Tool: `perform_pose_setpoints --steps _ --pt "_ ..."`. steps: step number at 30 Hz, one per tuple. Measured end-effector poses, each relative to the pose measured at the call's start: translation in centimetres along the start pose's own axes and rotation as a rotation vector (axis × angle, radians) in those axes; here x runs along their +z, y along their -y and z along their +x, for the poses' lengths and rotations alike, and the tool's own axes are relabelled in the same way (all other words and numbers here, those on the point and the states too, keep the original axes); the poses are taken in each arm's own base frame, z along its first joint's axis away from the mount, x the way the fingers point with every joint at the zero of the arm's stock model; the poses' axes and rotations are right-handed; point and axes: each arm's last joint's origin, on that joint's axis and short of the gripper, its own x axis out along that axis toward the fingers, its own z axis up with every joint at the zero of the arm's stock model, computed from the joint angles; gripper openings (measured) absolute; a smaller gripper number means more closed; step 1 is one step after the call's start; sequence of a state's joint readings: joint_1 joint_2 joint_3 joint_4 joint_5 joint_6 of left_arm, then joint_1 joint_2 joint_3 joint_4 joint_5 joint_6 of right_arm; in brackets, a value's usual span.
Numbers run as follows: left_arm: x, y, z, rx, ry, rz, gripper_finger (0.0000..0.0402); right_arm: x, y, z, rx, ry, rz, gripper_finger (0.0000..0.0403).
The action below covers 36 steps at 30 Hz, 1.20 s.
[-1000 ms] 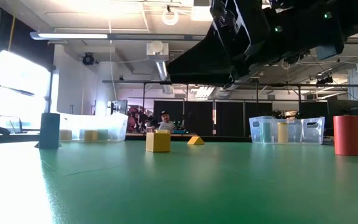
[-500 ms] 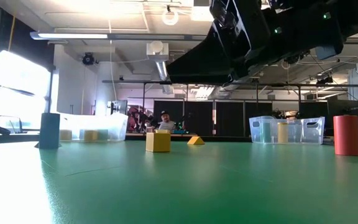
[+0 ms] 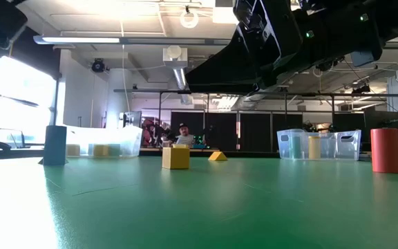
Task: Sort blocks by size
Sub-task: Put the yellow cylindrical block into the top right transparent bin
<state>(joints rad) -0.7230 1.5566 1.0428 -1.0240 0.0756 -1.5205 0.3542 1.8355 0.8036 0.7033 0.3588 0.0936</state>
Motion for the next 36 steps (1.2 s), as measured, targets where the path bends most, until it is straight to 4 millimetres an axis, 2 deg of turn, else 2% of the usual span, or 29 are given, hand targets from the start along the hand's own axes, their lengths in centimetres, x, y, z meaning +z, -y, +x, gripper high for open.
perform_pose_setpoints --steps 9,17,26,30,36 --pt "0.6 0.0 0.1 0.0 -0.011 0.035 0.0219 0.0 0.0 0.0 0.004 -0.004 0.001 0.017" --pt "0.7 -0.2 2.0 -0.051 -0.067 0.035 0.0214 0.0 -0.1 0.0 0.038 -0.007 0.001 0.017" --pt "0.8 -0.1 1.9 -0.061 -0.057 0.042 0.0208 0.0 -0.1 0.0 0.038 -0.007 0.001 0.017" --pt "0.8 -0.1 1.9 -0.062 -0.056 0.09 0.018 0.0 -0.2 0.0 0.068 -0.01 0.013 0.017" --pt "0.8 -0.2 1.9 -0.065 -0.036 0.183 0.0107 0.1 -0.8 -0.2 0.115 0.003 -0.023 0.017"
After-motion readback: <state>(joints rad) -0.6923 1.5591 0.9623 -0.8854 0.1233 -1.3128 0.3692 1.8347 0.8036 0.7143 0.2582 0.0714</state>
